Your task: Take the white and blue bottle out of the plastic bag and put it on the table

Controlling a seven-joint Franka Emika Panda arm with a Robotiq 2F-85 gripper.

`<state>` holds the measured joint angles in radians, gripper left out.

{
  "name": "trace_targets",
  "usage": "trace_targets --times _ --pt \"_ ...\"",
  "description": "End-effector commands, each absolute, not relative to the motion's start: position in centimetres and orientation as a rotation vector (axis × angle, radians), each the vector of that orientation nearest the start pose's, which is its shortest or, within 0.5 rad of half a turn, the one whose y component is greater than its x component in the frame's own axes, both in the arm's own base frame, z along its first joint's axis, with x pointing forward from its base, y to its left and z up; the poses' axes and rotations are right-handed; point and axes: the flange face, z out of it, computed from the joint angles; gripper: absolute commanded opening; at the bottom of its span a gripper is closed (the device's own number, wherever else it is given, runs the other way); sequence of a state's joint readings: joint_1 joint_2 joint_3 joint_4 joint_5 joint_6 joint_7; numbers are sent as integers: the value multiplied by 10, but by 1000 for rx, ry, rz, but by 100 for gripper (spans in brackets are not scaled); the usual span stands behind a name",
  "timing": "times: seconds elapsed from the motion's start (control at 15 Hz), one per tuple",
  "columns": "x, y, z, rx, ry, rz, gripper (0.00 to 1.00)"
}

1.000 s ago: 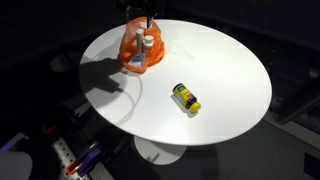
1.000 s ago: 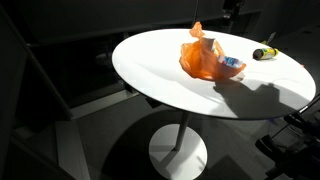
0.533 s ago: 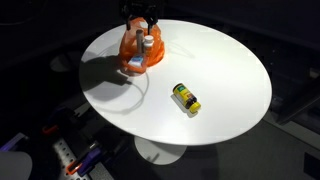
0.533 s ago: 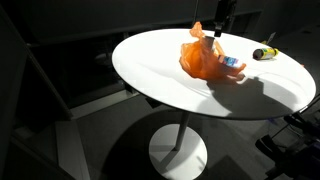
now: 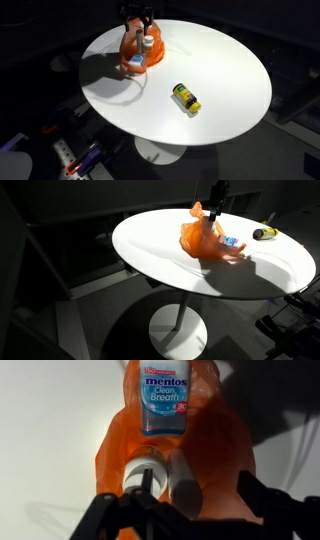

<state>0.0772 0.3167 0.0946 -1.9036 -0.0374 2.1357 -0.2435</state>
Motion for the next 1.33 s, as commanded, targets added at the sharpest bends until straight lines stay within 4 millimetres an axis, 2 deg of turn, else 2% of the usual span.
trace_targets --times 0.0,0.4,0.6,0.67,0.73,0.8,1.0,1.07,1.27 --pt "613 104 331 -3078 -719 83 87" --pt "617 105 329 -3085 -741 17 86" --pt "618 106 327 -3084 -739 5 69" --pt "619 106 326 -3085 -738 4 59" --pt "619 106 326 -3086 -735 3 44" --pt "618 106 327 -3086 -734 -1 41" --pt "613 106 338 -3086 -730 -19 15" --pt "611 106 342 -3086 -725 -23 9" --pt "602 105 359 -3082 -712 -31 11"
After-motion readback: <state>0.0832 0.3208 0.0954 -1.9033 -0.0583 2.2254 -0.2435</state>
